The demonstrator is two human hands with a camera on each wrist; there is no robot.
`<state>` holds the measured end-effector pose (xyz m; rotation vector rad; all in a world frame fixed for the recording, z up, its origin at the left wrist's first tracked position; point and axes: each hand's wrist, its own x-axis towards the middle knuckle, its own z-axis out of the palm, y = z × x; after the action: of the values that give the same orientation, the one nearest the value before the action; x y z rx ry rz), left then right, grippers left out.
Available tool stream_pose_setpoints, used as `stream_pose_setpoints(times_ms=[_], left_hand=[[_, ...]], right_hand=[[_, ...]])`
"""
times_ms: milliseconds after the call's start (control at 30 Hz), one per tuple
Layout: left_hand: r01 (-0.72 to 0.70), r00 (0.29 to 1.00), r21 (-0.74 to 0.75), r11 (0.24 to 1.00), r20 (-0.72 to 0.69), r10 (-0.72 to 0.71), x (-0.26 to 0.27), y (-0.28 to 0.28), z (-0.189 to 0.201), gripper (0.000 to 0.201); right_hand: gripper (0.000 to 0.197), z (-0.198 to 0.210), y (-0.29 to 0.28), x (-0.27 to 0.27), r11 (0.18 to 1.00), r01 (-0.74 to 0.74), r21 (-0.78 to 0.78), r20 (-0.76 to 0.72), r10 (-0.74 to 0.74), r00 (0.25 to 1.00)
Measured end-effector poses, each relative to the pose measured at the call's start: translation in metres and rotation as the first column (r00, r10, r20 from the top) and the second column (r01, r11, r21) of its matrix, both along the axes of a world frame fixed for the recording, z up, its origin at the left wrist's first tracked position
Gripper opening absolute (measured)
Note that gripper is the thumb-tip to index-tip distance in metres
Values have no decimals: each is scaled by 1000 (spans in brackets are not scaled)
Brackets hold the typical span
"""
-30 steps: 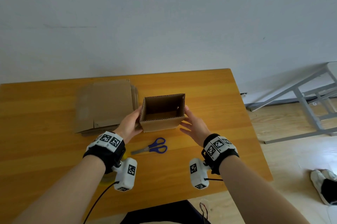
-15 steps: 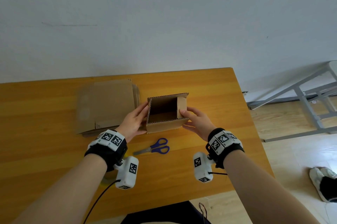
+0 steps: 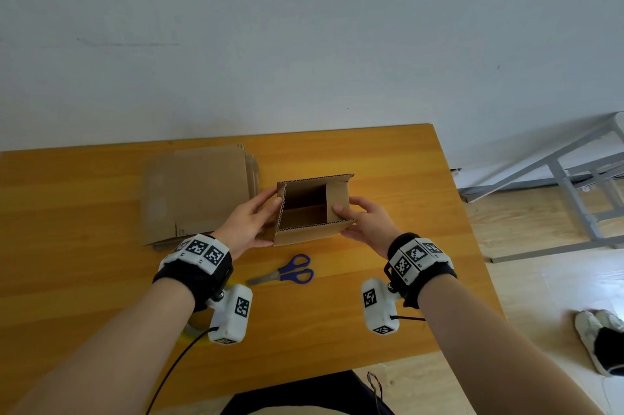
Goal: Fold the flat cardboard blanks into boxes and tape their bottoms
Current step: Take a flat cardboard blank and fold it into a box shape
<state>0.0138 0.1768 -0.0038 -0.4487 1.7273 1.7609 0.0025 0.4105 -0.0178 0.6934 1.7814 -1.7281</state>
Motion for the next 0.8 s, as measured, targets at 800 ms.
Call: stream_pose_setpoints(times_ms=[800], left_hand=[[-49, 986, -63, 997, -161, 38, -1, 5, 7, 47]], right_hand=[[85, -1, 12, 14, 953, -304, 0, -71, 303, 950]])
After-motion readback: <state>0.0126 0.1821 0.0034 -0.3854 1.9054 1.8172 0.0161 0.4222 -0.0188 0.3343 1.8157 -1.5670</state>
